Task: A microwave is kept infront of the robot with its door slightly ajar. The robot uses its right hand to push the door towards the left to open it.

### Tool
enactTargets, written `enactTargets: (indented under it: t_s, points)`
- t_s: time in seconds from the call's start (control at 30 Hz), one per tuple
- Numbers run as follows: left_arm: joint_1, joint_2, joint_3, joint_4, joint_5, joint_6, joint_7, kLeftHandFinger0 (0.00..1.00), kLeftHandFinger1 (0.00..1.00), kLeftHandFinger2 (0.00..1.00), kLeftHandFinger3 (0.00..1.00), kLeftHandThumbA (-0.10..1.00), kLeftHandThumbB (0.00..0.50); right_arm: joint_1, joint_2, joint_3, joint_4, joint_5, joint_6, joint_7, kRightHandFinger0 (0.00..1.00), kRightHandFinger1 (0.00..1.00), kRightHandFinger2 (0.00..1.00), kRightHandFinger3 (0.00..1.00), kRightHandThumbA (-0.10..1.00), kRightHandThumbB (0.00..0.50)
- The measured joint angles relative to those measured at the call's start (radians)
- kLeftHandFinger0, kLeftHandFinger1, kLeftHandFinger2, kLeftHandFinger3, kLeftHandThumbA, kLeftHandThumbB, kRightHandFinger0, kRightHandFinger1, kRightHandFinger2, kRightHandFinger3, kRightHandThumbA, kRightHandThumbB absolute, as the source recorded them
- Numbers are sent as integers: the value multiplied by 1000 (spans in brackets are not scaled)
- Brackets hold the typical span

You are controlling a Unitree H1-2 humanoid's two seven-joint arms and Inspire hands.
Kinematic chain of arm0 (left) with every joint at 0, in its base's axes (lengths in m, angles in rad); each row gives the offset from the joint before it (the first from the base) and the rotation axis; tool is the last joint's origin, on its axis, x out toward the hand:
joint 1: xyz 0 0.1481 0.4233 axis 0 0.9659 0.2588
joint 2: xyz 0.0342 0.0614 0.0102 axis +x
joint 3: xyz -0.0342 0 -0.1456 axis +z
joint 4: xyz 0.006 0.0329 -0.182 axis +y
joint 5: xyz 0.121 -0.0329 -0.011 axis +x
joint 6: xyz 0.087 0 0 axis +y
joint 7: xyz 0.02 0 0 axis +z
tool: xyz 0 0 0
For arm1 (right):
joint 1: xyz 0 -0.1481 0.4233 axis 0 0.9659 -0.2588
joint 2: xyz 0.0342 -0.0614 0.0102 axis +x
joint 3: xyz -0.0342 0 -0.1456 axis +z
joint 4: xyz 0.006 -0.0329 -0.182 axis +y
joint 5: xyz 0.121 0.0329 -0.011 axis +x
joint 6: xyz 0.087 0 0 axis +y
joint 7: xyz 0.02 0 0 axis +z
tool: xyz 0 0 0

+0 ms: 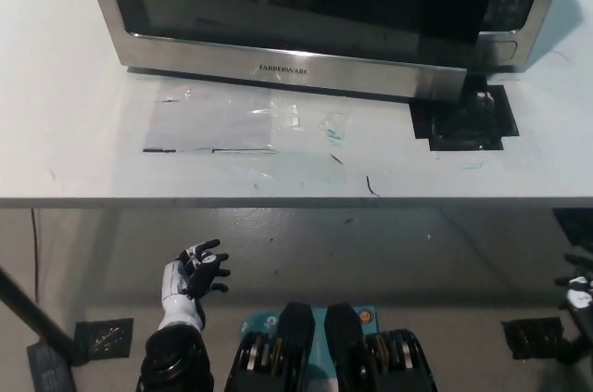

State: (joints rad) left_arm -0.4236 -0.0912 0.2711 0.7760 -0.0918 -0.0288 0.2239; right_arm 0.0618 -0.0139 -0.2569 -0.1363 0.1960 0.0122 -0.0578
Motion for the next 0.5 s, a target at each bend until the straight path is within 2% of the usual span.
enactTargets:
  t_s: [0.03, 0.1, 0.17, 0.23, 0.27, 0.37, 0.4, 0.5]
  points:
    - [0, 0, 0, 0, 0, 0, 1, 320, 368, 435, 474, -100, 90, 11, -4, 0, -39, 12, 17, 1, 198, 344, 512, 650, 258, 202]
    - [0, 0, -1, 0, 0, 0, 2, 322, 363, 431, 485, -100, 85, 27, -11, -3, -111, 35, 43, 2, 176, 323, 493, 649, 253, 185]
    - [1, 0, -2, 0, 1, 0, 4, 280, 344, 426, 492, -100, 83, 33, -24, -6, -185, 62, 72, 1, 164, 307, 487, 668, 233, 162]
    - [4, 0, -3, -4, 1, 0, 7, 312, 364, 440, 490, -100, 82, 32, -45, -10, -262, 97, 101, 2, 176, 328, 502, 701, 277, 172]
    - [5, 0, -4, -5, 1, 0, 8, 343, 382, 453, 483, -100, 85, 27, -59, -12, -294, 113, 119, 3, 170, 301, 502, 712, 241, 122]
    - [10, 1, -7, -7, 2, 0, 9, 398, 418, 490, 481, -100, 106, -19, -122, -27, -367, 156, 160, 4, 214, 306, 496, 693, 243, 152]
    - [12, 0, -7, -6, 2, -1, 9, 379, 397, 468, 496, -100, 105, -38, -139, -31, -378, 164, 173, 3, 243, 341, 481, 671, 253, 166]
    - [19, 1, -8, -6, 2, -1, 9, 333, 375, 463, 514, -100, 95, -161, -200, -44, -380, 170, 212, -6, 240, 342, 475, 656, 287, 171]
